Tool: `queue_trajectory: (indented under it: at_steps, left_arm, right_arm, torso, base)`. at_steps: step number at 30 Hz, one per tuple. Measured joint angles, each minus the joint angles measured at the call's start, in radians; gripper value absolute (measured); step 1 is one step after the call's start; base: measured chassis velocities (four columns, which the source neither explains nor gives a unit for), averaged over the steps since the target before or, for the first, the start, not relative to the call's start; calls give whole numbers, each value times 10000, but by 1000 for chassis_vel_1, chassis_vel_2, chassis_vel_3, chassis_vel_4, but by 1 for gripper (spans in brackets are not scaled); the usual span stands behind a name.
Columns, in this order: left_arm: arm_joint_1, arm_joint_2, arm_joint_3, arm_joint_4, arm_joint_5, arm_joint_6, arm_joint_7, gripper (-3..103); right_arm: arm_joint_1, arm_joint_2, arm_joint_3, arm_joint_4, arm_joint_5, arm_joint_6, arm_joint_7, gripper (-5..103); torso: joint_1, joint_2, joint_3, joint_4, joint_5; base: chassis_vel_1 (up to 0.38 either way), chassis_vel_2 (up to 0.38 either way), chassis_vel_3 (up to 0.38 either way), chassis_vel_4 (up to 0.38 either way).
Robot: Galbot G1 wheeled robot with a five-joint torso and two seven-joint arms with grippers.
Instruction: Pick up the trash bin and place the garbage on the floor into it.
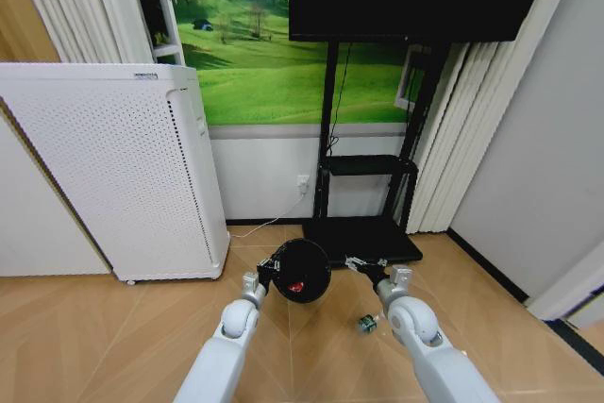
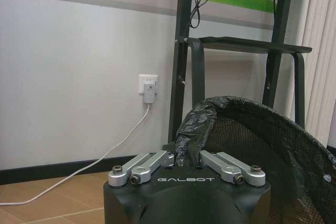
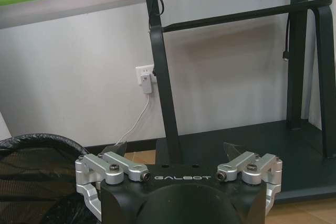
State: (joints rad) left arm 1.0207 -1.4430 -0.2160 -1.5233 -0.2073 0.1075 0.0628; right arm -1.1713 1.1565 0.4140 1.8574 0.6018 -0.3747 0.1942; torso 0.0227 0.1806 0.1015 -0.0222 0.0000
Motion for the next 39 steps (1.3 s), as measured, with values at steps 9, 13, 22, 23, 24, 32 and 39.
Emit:
queue_trajectory:
  at_steps: [9,13,22,23,24,32,39]
  left_arm:
    - [-79,-112,67,19,3,29,-11,7]
    - [-90,-136,80,37,12,47,-41,7]
    - [-122,-55,10,72,26,54,-58,7]
    - [-122,-55,10,72,26,54,-58,7]
    - [-127,-37,-4,65,20,54,-59,7]
    - [-112,-19,-143,-43,-20,62,-39,7]
    - [-108,-134,-152,-43,16,56,-21,7]
  right_arm:
    - [191,-254,-113,-53,270,-34,35,100]
    - [248,-278,-178,-132,235,31,18,100]
    - [327,-123,-417,-1007,227,380,-88,100]
    - [327,-123,-417,-1007,227,380,-88,100]
    - [424,-101,-416,-1293,374,383,39,100]
    - [943,132,-243,-2864,2540,29,2342,100]
    - [1235,924,-508,-2988,4684,-390,5028,100]
  torso:
    - [0,0,0,-6,1]
    - [0,0,0,-2,0]
    - [0,0,0,1,0]
    - [0,0,0,1,0]
    - [0,0,0,3,1]
    - [0,0,0,-3,0]
    - [0,1,0,-3,-2]
  base:
    - [-151,-162,154,145]
    - [-125,-140,128,127]
    - [-45,-49,45,45]
    - [0,0,0,0]
    - [0,0,0,0]
    - [0,0,0,0]
    - [0,0,0,0]
